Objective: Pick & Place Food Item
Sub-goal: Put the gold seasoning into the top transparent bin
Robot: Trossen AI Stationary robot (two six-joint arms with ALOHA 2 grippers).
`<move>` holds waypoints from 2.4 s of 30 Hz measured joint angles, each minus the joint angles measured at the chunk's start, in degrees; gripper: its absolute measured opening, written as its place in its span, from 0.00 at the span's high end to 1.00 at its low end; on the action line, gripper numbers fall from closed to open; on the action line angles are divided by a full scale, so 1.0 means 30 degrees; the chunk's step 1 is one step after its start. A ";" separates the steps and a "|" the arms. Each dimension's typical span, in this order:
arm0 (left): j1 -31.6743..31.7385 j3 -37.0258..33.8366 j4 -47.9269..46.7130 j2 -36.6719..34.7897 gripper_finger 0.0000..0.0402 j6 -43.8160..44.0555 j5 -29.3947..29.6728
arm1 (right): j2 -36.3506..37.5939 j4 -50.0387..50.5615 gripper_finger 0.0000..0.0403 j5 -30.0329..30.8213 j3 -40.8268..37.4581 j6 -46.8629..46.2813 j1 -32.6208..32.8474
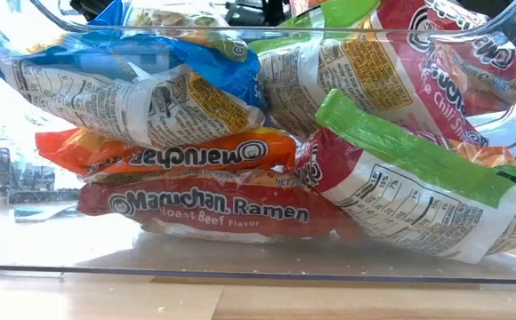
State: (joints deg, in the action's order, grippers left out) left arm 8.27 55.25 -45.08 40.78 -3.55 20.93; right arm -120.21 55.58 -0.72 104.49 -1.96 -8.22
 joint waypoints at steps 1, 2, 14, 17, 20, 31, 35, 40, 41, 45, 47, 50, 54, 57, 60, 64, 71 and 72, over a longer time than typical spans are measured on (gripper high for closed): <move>-0.0006 0.0003 0.0007 0.0047 0.25 0.0007 0.0000 | 0.0157 0.0087 0.29 0.0104 0.0000 -0.0278 -0.0177; -0.0001 -0.0003 0.0001 0.0068 0.25 0.0014 0.0000 | 0.0372 0.0015 0.30 0.0116 0.0000 -0.0510 -0.0407; -0.0007 -0.0849 -0.0044 0.0287 0.25 0.0419 -0.0444 | 0.3414 0.2018 0.31 0.1200 0.0015 -0.2034 -0.2340; -0.0007 -0.1034 -0.0018 0.0297 0.25 0.0423 -0.0444 | 0.4173 0.2680 0.31 0.2052 0.0015 -0.2356 -0.2912; -0.0007 -0.1053 0.0112 0.0277 0.25 0.0423 -0.0437 | 0.4720 0.2985 0.31 0.2650 0.0022 -0.2950 -0.3721; -0.0007 -0.1053 0.0182 0.0281 0.25 0.0794 -0.0437 | 0.5027 0.3495 0.30 0.3385 0.0036 -0.5078 -0.7324; -0.0007 -0.1053 0.0181 0.0281 0.25 0.0794 -0.0436 | 0.4781 0.3310 0.30 0.3283 0.0043 -0.5229 -0.8213; -0.0007 -0.1053 0.0177 0.0281 0.25 0.0794 -0.0430 | 0.4693 0.2693 0.30 0.3175 -0.0581 -0.5230 -0.9118; -0.0007 -0.1053 0.0175 0.0281 0.25 0.0794 -0.0437 | 0.4693 0.2331 0.30 0.3159 -0.0816 -0.5230 -0.9230; -0.0007 -0.1053 0.0197 0.0281 0.25 0.0802 -0.0430 | 0.4678 0.1877 0.30 0.2767 -0.2057 -0.5196 -0.9627; -0.0007 -0.1053 0.0185 0.0281 0.25 0.0851 -0.0430 | 0.4657 0.1097 0.30 0.2704 -0.2529 -0.4965 -0.9700; -0.0007 -0.1053 0.0189 0.0281 0.25 0.0860 -0.0430 | 0.4657 0.0329 0.30 0.2714 -0.3043 -0.4908 -0.9701; -0.0007 -0.1053 0.0197 0.0281 0.25 0.0860 -0.0429 | 0.4669 -0.0255 0.30 0.2702 -0.3333 -0.4769 -0.9900; -0.0007 -0.1053 0.0189 0.0281 0.25 0.0860 -0.0430 | 0.4664 -0.0924 0.30 0.2729 -0.3780 -0.4832 -1.0020; -0.0007 -0.1053 0.0193 0.0281 0.25 0.0959 -0.0423 | 0.4672 -0.1320 0.30 0.2707 -0.4401 -0.4858 -1.0196; -0.0007 -0.1053 0.0197 0.0281 0.25 0.0999 -0.0423 | 0.4664 -0.2155 0.30 0.2700 -0.5290 -0.4851 -1.0196; -0.0007 -0.1060 0.0403 0.0281 0.25 0.1165 -0.0423 | 0.4657 -0.3046 0.30 0.2690 -0.5574 -0.4705 -1.0288; -0.0007 -0.1060 0.0424 0.0281 0.25 0.1263 -0.0423 | 0.4664 -0.3301 0.30 0.2694 -0.5566 -0.4705 -1.0318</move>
State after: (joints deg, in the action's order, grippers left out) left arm 8.25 52.07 -43.81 41.63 0.24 19.66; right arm -106.21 45.68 7.36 87.79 -16.08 -39.17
